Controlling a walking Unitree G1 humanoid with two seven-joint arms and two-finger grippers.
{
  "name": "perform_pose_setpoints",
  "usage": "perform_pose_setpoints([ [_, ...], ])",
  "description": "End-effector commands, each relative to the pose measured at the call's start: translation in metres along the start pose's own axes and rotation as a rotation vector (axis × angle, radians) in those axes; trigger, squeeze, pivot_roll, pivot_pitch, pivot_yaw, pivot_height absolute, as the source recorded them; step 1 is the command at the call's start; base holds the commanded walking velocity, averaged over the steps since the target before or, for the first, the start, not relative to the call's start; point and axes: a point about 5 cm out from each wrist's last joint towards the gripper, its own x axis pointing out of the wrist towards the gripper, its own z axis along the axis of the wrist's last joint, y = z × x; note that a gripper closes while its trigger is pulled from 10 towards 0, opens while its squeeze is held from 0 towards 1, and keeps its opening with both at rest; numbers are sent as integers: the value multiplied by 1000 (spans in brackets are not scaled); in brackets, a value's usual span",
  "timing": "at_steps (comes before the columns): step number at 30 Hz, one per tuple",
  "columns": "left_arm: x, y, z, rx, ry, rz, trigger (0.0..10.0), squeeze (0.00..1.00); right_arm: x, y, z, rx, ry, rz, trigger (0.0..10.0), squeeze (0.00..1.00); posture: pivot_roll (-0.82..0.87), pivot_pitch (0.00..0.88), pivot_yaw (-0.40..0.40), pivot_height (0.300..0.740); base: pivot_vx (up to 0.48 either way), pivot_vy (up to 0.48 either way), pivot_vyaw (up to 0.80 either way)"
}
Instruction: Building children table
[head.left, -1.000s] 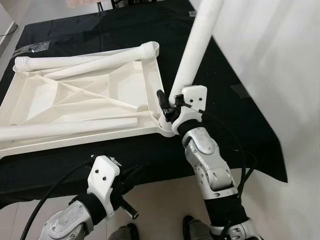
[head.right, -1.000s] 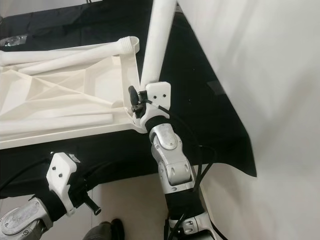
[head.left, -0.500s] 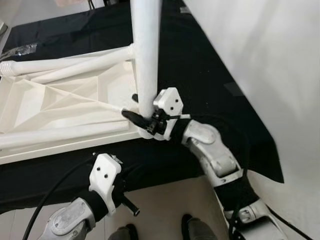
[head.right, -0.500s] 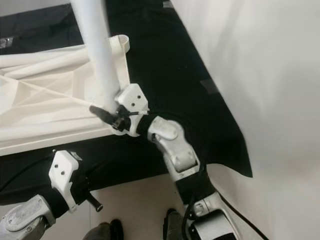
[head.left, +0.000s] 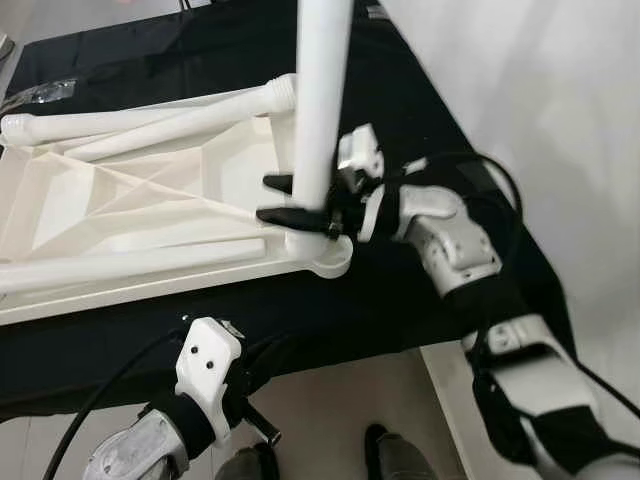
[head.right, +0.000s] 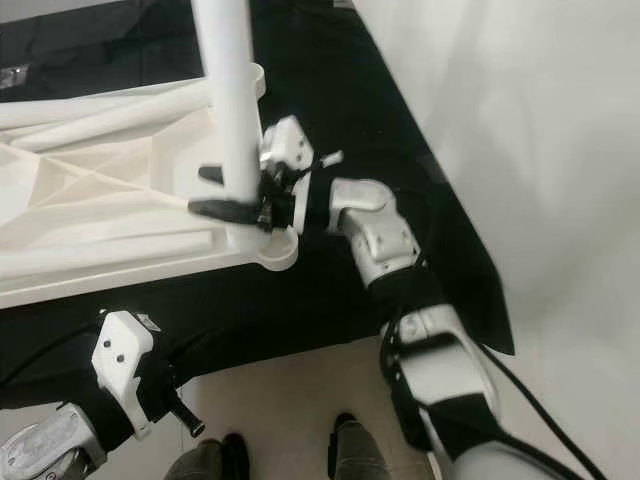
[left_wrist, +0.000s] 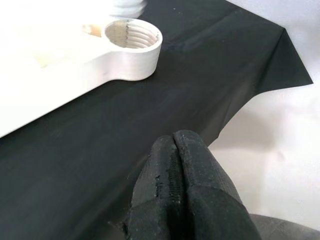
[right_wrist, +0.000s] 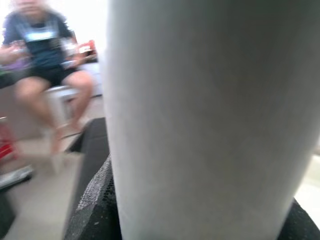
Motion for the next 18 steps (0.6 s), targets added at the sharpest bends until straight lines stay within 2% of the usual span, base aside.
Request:
perform_pose_setpoints([
  [1,-7,1,-3,6,43,13,10000,0,-2,3,1,10,-21,83,10000,0,42,319,39,740,0,0,0],
  [7,-13,1,-2,10,55,18,10000,0,-6,3,1,14,7,167,10000,0,53,342,48,740,0,0,0],
  [11,-23,-8,2,-24,66,-8,10000,0,-7,9,-12,26,89,274,10000,0,76,382,63,740,0,0,0],
  [18,-28,-13,4,-37,72,-17,10000,0,2,10,-22,13,102,269,10000,0,85,400,62,740,0,0,0],
])
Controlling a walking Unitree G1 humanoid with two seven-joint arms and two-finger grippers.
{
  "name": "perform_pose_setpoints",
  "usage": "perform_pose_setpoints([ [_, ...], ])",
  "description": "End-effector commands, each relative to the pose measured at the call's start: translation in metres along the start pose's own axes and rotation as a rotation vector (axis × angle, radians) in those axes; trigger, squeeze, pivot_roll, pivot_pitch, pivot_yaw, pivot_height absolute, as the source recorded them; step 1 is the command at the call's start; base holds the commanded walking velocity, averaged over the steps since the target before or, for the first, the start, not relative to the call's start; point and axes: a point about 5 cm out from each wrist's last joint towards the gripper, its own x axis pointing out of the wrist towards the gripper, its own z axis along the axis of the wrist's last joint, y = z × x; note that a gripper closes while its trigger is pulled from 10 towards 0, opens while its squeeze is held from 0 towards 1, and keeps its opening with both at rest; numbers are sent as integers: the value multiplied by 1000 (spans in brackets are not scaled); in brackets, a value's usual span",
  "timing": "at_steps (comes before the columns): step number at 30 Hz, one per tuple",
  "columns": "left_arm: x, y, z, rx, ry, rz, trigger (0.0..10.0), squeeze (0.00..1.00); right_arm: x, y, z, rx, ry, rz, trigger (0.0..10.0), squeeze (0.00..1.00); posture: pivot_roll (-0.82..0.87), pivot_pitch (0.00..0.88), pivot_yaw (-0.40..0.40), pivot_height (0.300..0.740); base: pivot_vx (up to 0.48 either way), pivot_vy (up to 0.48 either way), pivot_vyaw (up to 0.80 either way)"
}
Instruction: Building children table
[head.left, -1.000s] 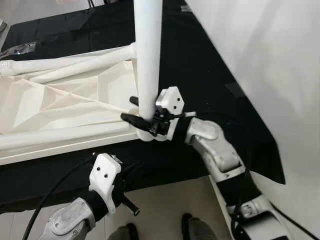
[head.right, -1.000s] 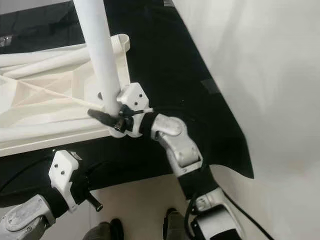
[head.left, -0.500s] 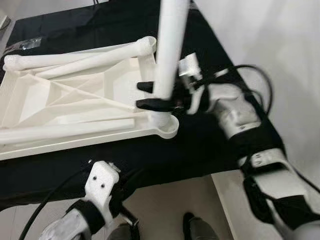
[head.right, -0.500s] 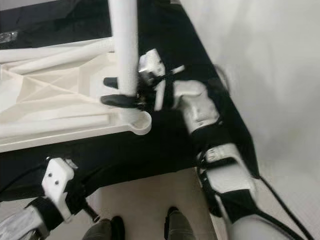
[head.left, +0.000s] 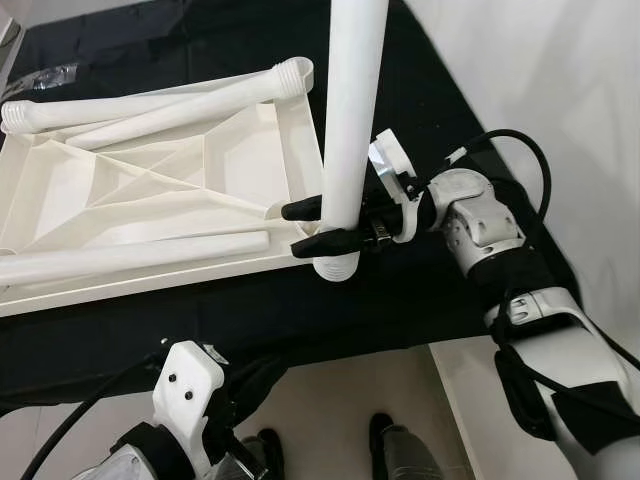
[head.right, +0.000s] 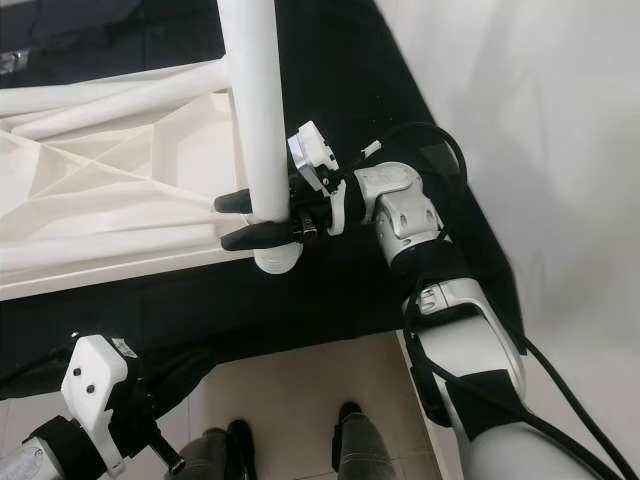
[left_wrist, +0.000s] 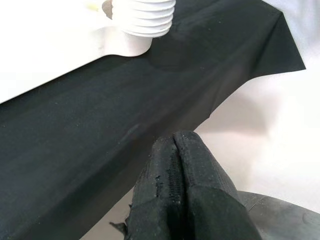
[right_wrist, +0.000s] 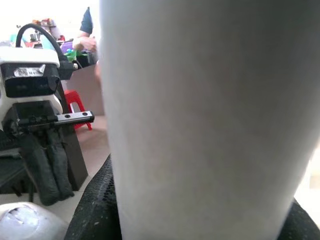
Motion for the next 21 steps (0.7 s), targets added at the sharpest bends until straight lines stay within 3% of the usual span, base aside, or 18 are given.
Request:
perform_pose_setpoints([
  [1,-6,-4,-1,-12,32,-13,10000,0,10,1,-11,4,28,16,10000,0,93,410,60,740,0,0,0],
  [9,-12,-9,2,-30,33,-14,10000,0,12,-5,-7,-31,46,18,10000,0,101,415,58,740,0,0,0],
  [21,-14,-10,3,-41,30,-14,10000,0,-4,-12,1,-68,115,-6,10000,0,106,416,50,740,0,0,0],
])
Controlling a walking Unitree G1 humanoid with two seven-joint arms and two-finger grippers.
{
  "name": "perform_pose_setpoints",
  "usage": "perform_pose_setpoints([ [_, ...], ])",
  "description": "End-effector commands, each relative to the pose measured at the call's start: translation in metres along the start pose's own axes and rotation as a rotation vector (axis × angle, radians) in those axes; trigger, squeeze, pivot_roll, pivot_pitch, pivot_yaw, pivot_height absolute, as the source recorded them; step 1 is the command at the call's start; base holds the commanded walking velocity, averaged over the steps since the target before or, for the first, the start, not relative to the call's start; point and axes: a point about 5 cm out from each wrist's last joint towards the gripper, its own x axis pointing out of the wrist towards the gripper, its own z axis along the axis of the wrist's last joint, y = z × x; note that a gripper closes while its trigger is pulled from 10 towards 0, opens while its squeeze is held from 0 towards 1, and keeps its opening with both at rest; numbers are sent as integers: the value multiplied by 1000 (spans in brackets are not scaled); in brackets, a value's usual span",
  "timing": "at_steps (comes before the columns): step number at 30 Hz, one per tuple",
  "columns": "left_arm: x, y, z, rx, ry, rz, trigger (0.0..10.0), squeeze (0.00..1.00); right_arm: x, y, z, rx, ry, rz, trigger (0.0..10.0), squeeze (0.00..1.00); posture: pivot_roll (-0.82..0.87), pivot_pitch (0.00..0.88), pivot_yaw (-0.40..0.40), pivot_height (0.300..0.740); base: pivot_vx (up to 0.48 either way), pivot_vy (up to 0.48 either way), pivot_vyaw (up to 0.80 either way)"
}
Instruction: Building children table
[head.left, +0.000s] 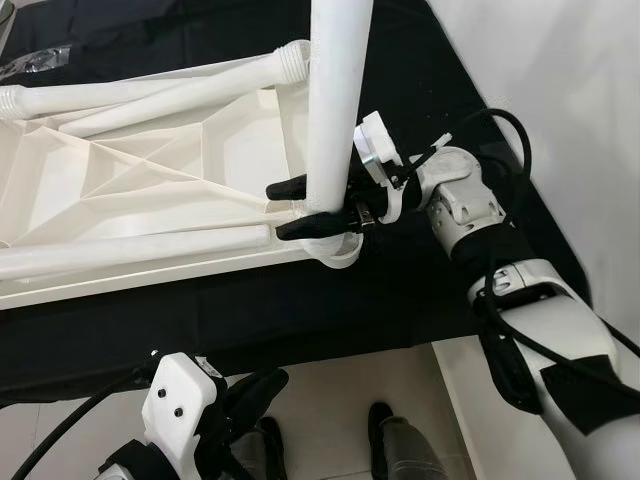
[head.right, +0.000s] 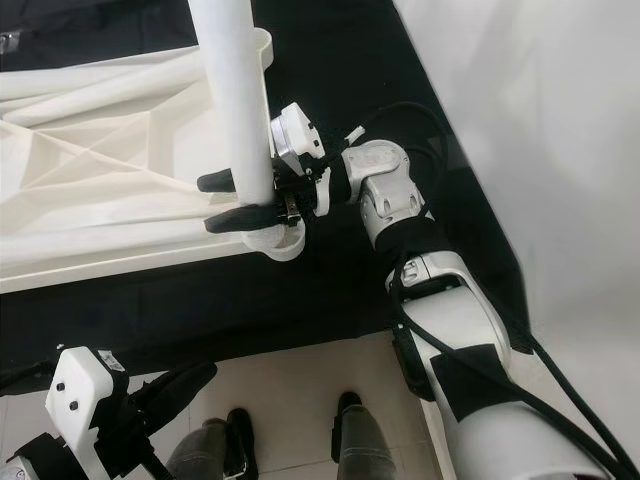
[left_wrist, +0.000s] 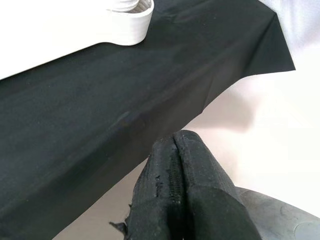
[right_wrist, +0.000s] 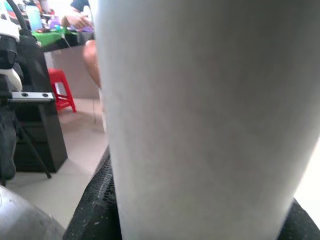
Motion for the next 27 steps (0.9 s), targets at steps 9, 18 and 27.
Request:
perform_pose_setpoints([
  [9,-5,0,-1,-3,22,-1,10000,0,-8,11,-22,93,84,29,10000,0,110,419,54,740,0,0,0],
  [18,-6,3,0,2,15,22,10000,0,-6,17,-30,112,103,59,10000,0,112,421,54,740,0,0,0],
  [27,-7,4,1,2,10,26,10000,0,-12,25,-35,145,140,88,10000,0,112,422,55,740,0,0,0],
])
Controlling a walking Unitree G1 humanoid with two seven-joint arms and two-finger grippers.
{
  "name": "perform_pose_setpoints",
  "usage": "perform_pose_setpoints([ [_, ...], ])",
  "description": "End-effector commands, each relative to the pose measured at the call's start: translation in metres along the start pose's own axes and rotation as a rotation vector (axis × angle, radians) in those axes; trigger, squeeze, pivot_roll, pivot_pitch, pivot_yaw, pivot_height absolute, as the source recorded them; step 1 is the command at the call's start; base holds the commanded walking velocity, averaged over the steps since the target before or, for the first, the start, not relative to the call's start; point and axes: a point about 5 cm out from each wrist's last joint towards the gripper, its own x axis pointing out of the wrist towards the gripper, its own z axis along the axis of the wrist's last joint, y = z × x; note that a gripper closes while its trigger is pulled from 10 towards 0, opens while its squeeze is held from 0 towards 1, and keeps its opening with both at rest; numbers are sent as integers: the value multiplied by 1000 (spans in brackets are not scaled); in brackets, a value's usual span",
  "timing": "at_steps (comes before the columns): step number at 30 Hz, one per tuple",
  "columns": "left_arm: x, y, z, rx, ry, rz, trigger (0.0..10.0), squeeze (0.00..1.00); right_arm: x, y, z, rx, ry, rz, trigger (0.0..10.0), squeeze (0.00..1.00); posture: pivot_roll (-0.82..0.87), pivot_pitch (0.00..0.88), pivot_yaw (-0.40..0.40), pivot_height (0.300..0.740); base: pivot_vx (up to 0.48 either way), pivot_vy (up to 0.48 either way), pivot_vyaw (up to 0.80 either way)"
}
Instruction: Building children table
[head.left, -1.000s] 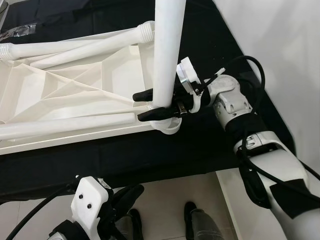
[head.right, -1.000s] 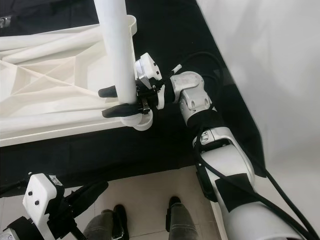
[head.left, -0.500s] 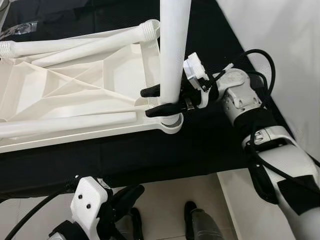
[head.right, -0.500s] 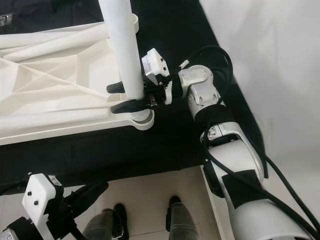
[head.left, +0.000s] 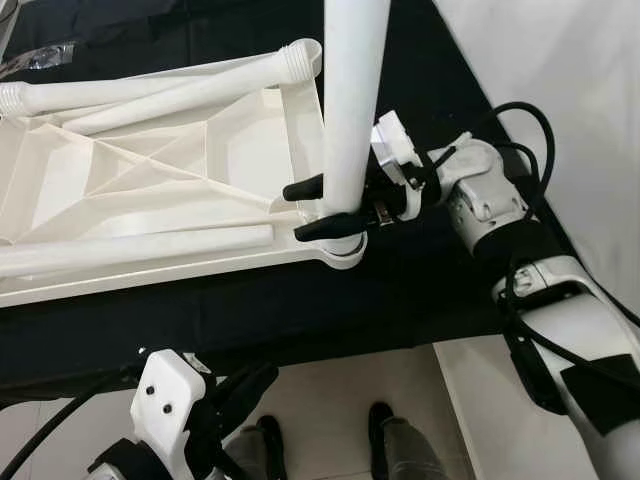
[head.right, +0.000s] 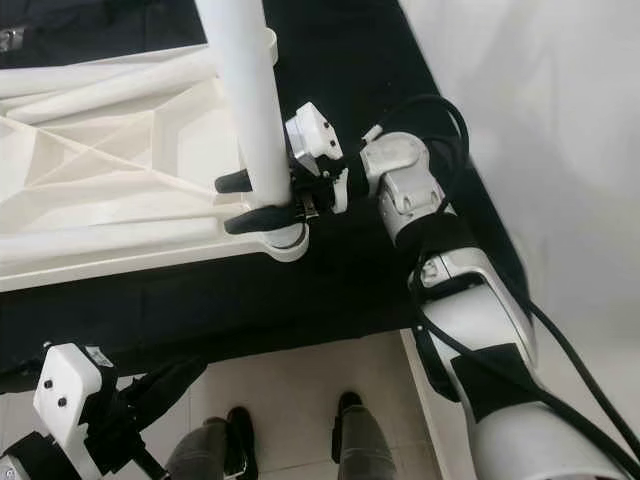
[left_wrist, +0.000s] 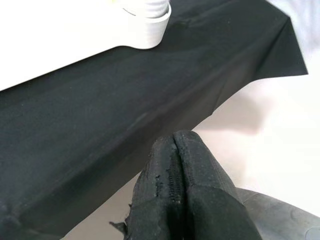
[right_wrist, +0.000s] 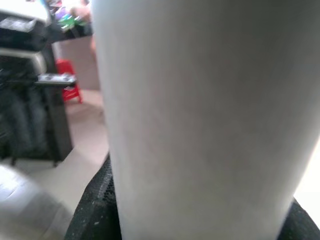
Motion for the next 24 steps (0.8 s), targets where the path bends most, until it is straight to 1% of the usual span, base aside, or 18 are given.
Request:
perform_pose_setpoints([
  [1,-4,-1,-1,2,22,-3,10000,0,1,15,-31,132,86,48,10000,0,112,422,55,740,0,0,0],
  [10,-4,0,-1,7,21,3,10000,0,-2,18,-35,148,111,56,10000,0,116,419,57,740,0,0,0],
  [19,-4,0,-1,7,23,2,10000,0,9,22,-39,142,133,121,10000,0,117,412,57,740,0,0,0],
  [24,-4,0,-1,7,23,1,10000,0,15,17,-37,132,122,111,10000,0,116,409,55,740,0,0,0],
])
